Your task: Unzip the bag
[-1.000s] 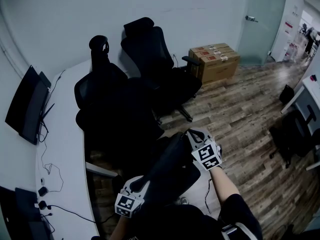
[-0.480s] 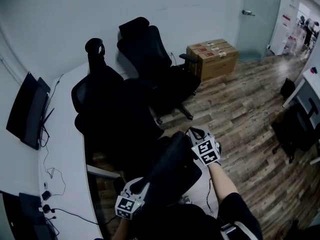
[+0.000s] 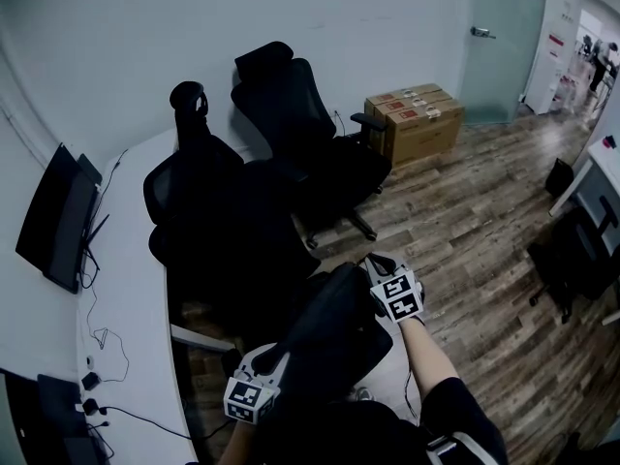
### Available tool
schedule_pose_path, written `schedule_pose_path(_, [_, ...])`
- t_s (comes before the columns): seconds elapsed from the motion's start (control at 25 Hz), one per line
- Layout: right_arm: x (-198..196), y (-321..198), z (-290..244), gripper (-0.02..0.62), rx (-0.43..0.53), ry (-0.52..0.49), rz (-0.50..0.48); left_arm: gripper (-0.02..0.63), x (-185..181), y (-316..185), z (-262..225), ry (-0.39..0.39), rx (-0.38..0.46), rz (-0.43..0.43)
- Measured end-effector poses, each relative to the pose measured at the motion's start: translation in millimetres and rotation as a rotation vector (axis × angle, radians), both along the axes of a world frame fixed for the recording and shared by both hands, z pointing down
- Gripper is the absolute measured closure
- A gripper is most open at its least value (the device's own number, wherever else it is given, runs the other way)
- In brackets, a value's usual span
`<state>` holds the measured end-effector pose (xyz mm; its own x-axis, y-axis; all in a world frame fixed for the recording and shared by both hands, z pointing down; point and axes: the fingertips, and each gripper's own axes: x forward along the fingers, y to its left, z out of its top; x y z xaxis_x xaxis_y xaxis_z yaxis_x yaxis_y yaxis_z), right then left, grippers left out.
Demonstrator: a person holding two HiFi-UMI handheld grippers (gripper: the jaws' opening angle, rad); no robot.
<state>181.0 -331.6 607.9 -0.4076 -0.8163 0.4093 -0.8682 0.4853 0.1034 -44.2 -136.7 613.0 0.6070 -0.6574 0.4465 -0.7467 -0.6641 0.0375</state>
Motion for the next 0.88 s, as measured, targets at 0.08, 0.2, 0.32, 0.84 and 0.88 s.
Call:
schedule_pose_path(0.08, [-1,0,-5,0.549,0.011,-0.023,0.004,0.514,0,-1,-4,0.011,-0.005,-0.005])
schedule_pose_path(0.2, [-3,3,-18,0.548,0.037,-0.077,0.022,0.514,-8,-8,-5,0.009,-0.003,-0.022])
schedule_pose_path(0.32, [-7,10,-39,0.548,0.07,-0.138,0.035,0.514,-19,-16,-5,0.016,0.0,-0.042])
schedule_pose_path(0.84, [-36,69,-119,0.548,0.177,-0.361,0.022,0.512,-43,-32,-9,0.068,-0.004,-0.052])
schedule_pose_path(0.88, [-39,74,-122,0.548,0.18,-0.369,0.021,0.512,-45,-33,-9,0.073,-0.004,-0.054])
